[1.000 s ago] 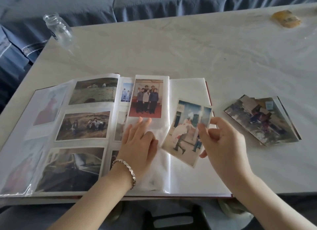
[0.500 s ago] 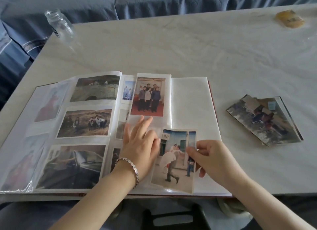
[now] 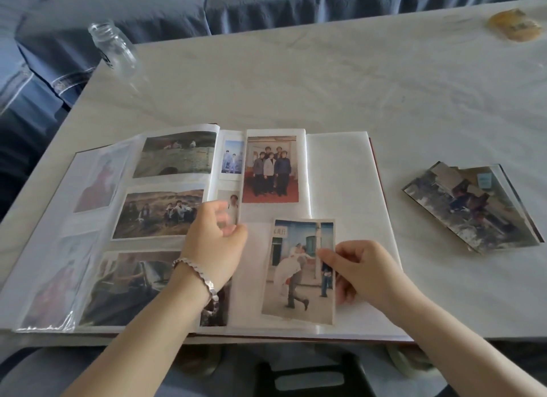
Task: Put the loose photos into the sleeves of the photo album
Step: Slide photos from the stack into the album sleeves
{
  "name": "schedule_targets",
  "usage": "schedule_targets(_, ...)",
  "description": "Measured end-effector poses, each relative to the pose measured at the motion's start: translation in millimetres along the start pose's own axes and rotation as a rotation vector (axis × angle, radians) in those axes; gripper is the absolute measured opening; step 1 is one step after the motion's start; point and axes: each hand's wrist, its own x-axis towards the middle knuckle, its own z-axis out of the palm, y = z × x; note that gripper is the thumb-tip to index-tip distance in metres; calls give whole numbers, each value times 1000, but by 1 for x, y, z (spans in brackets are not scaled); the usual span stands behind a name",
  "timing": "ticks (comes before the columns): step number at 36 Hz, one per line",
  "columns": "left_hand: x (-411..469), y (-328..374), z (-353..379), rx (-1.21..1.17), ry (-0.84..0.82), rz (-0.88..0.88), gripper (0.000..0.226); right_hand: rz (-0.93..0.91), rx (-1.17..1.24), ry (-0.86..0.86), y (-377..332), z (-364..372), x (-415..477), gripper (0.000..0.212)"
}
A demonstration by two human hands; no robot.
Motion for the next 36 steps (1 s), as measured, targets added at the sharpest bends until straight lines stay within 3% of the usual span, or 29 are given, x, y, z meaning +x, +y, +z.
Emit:
schedule_targets(6, 4, 6, -2, 8, -79, -100, 52, -24, -56, -40, 3, -4, 1, 29)
schedule_targets(8, 5, 8, -4, -4, -95, -87, 37, -24, -74, -62, 4, -6, 1, 28)
schedule_targets(9, 5, 7, -5, -11, -105, -69, 17, -23, -75, -73, 4, -7, 1, 28)
schedule_targets(11, 5, 3, -5, -13, -111, -19, 23, -26, -78, -92, 5, -7, 1, 28)
schedule_targets(14, -1, -2, -5, 21, -164, 28, 12, -51, -61, -71, 6, -7, 0, 20)
schedule_targets(18, -3, -6, -5, 7, -144, 24, 29, -71, 39, 34, 9, -4, -1, 10)
schedule_targets(23, -1, -12, -1, -125, -154, -72, 14, -88, 73, 37, 8, 1, -1, 14)
schedule_targets(28, 1, -16, 1, -197, -111, -99, 30, -93, 168, -25, -2, 8, -2, 15)
schedule_targets(32, 2, -17, 0, -317, -149, -198, 31, -104, 196, 33, -4, 10, -2, 7)
schedule_targets(36, 2, -21, 1, -371, -176, -214, 31, -87, 213, 46, -7, 12, -7, 13)
